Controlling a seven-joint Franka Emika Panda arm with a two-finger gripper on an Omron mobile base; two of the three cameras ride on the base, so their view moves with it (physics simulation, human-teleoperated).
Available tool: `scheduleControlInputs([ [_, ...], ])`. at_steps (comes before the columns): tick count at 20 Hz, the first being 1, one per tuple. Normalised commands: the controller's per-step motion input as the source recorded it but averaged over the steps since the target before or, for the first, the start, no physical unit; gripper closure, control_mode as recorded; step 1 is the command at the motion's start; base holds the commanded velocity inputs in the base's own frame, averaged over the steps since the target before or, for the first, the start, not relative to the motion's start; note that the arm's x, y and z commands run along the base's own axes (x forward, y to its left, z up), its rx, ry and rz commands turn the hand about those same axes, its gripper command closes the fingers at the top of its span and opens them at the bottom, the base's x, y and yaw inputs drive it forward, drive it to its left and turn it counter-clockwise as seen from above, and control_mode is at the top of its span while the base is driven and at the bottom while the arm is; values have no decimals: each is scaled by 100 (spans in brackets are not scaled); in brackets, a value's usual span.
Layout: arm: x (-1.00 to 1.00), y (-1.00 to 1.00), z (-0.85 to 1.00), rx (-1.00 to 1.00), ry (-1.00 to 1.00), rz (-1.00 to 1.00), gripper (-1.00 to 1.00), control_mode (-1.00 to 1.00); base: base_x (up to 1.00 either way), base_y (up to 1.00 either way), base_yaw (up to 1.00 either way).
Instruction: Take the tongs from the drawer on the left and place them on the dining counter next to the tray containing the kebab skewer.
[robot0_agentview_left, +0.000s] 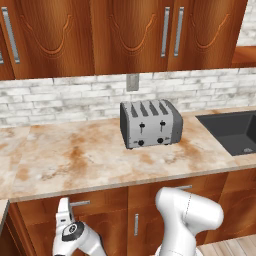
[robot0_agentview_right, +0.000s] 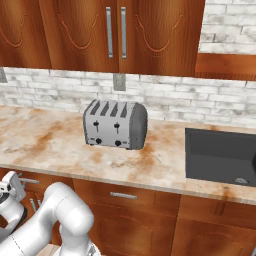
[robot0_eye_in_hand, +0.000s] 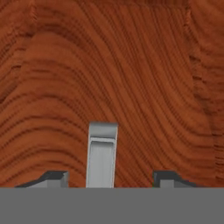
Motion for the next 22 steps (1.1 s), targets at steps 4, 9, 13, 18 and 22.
scheduleControlInputs([
  [4, 0, 0, 0, 0, 0, 0, 100, -100, 0, 0, 0],
  [9, 0, 0, 0, 0, 0, 0, 100, -100, 0, 0, 0],
  [13, -9, 0, 0, 0, 0, 0, 100, -100, 0, 0, 0],
  [18, -34, 0, 0, 0, 0, 0, 100, -100, 0, 0, 0],
  [22, -40, 0, 0, 0, 0, 0, 100, -100, 0, 0, 0],
])
